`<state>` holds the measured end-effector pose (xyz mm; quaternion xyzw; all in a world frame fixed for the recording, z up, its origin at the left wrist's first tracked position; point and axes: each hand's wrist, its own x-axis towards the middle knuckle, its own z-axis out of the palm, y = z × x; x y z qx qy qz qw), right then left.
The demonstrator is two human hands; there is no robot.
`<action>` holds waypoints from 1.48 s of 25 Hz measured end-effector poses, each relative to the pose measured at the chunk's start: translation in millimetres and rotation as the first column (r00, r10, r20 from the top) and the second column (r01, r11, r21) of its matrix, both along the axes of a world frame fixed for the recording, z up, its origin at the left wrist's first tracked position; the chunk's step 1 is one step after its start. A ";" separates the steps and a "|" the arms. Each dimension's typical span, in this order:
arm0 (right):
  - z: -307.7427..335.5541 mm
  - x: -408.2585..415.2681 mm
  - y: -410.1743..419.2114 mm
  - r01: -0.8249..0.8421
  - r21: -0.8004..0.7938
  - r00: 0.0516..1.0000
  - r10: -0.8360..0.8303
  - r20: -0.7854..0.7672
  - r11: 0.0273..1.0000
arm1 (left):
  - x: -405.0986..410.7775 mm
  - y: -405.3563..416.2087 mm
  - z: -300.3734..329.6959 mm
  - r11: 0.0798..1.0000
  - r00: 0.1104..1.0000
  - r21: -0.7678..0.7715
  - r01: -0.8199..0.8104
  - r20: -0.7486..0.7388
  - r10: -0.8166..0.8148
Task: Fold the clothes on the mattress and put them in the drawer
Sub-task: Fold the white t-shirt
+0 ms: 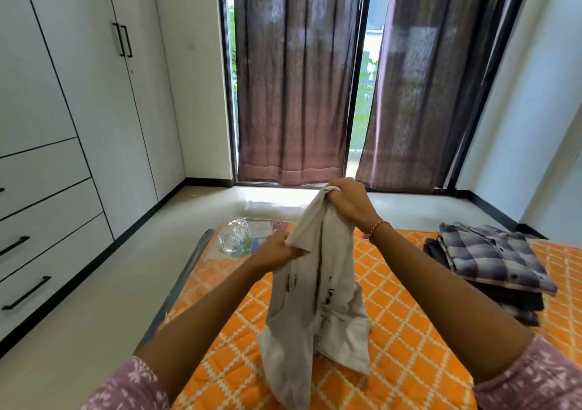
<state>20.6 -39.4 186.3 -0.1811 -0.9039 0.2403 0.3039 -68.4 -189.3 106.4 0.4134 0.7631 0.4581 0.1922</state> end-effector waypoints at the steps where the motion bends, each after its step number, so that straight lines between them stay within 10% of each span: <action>1: -1.3 2.7 3.1 0.046 -0.005 0.997 -0.045 0.066 0.999 | -2.0 1.9 2.8 0.993 0.996 0.082 -0.083 0.040 0.080; 4: -1.0 2.4 -2.7 -0.182 0.048 0.943 0.161 0.290 0.982 | -17.6 6.0 42.7 0.990 0.997 0.125 -0.072 0.011 0.071; 7: 9.6 -11.6 -17.2 -0.248 0.060 0.961 0.238 0.139 0.967 | -28.4 7.4 66.0 0.999 0.999 0.041 0.012 -0.041 -0.010; 10: 24.7 -15.7 -12.3 -0.158 -0.375 0.974 0.083 -0.210 0.914 | -19.6 -10.7 27.4 0.994 0.960 0.063 0.093 0.261 -0.106; 13: 30.6 -12.0 2.7 -0.151 -0.572 0.974 0.023 -0.225 0.806 | -1.1 -23.0 -47.7 0.948 0.931 -0.161 0.273 0.293 -0.218; 19: 28.3 26.0 60.6 -0.149 -0.525 0.988 0.142 -0.055 0.838 | -52.2 -29.9 -23.0 0.864 0.842 0.270 -0.425 0.468 0.268; 21: 32.8 35.1 75.2 -0.091 -0.350 0.982 0.142 0.124 0.932 | -72.6 -38.5 17.4 0.888 0.933 0.330 -0.321 0.273 0.236; 23: 35.2 38.1 86.5 0.039 0.096 0.950 -0.066 0.305 0.995 | -85.2 -44.8 57.5 0.999 0.989 -0.003 -0.043 -0.143 0.042; 26: 34.6 41.2 82.2 0.247 0.493 0.907 -0.379 0.186 0.834 | -91.2 -40.2 93.3 0.792 0.722 -0.562 -0.240 -0.648 -0.241; 31: 33.7 22.5 66.0 0.376 0.633 0.800 -0.582 0.146 0.676 | -84.5 -29.1 120.8 0.661 0.355 -0.216 -0.719 -0.931 0.081; 34: 46.6 14.7 68.2 0.453 0.606 0.733 -0.660 0.164 0.654 | -90.5 -19.2 130.6 0.698 0.684 -0.302 -0.649 -0.634 0.361; 37: 65.2 9.6 71.1 0.505 0.463 0.734 -0.645 0.213 0.728 | -89.8 -7.8 149.3 0.838 0.804 -0.049 -0.543 0.257 0.536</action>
